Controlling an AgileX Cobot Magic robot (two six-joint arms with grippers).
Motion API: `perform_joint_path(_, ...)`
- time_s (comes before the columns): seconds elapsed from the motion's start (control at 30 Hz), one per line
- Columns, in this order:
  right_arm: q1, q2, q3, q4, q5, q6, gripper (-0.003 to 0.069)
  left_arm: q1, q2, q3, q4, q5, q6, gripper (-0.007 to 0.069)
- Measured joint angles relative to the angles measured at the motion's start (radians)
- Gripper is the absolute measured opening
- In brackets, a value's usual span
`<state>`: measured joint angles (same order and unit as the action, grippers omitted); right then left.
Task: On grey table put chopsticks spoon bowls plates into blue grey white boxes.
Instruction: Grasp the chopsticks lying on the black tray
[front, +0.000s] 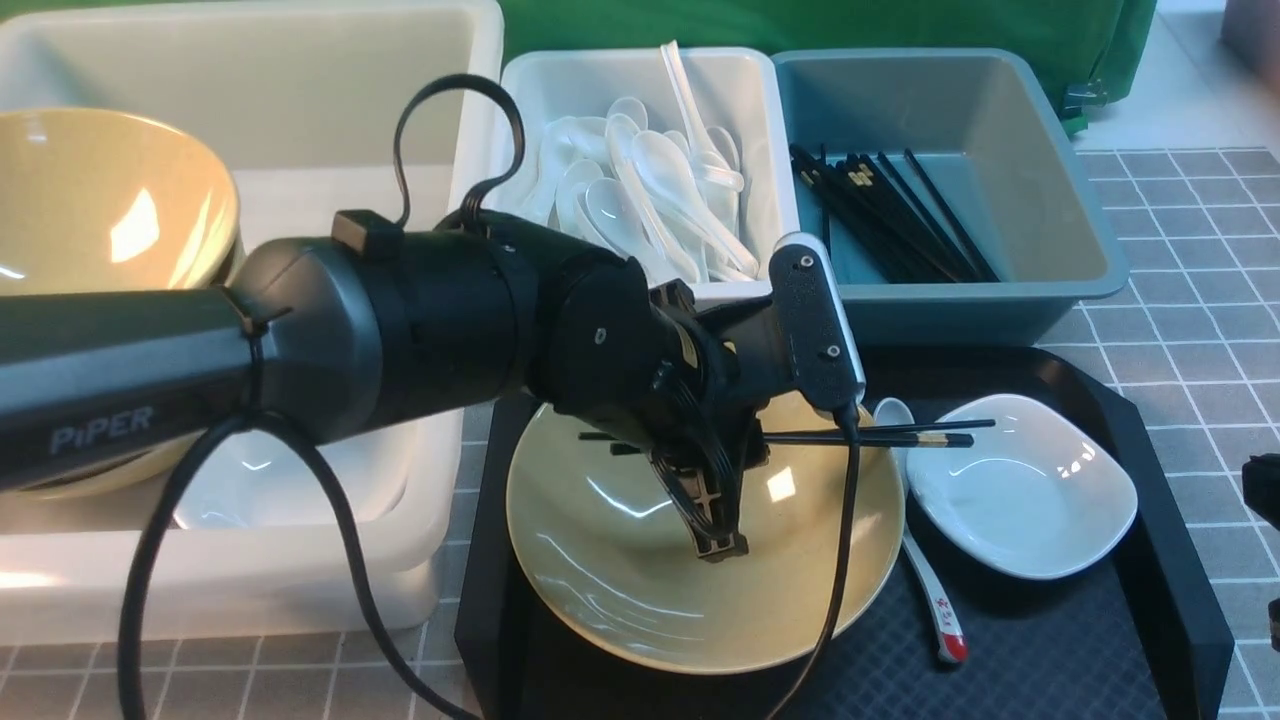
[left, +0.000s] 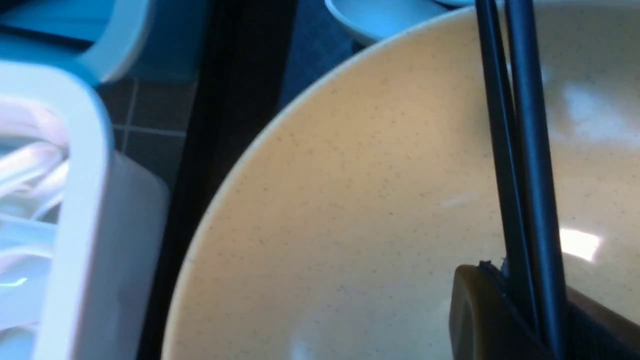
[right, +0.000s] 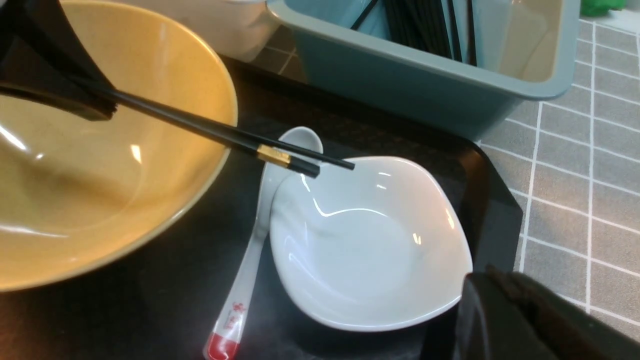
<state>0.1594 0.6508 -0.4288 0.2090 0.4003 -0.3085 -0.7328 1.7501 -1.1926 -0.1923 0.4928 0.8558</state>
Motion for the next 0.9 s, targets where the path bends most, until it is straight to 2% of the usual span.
perform_joint_path(0.13,0.000,0.000,0.000,0.000,0.000,0.000,0.0036,0.000,0.015,0.000,0.000,0.033,0.000,0.0047)
perform_joint_path(0.23,0.000,0.000,0.000,0.000,0.000,0.000,0.0036,0.000,0.054,0.000,0.000,0.078,0.000,0.0111)
perform_joint_path(0.57,0.000,0.000,0.000,0.001,0.000,0.000,0.0036,0.001,0.091,-0.013,0.002,0.098,-0.103,0.0379)
perform_joint_path(0.67,0.000,0.000,0.000,0.001,0.000,0.000,0.0036,0.001,0.074,-0.048,-0.005,0.133,-0.107,0.0411)
perform_joint_path(0.9,0.000,0.000,0.000,0.001,0.000,0.000,0.0038,0.001,0.072,-0.071,-0.040,0.134,-0.092,0.0412)
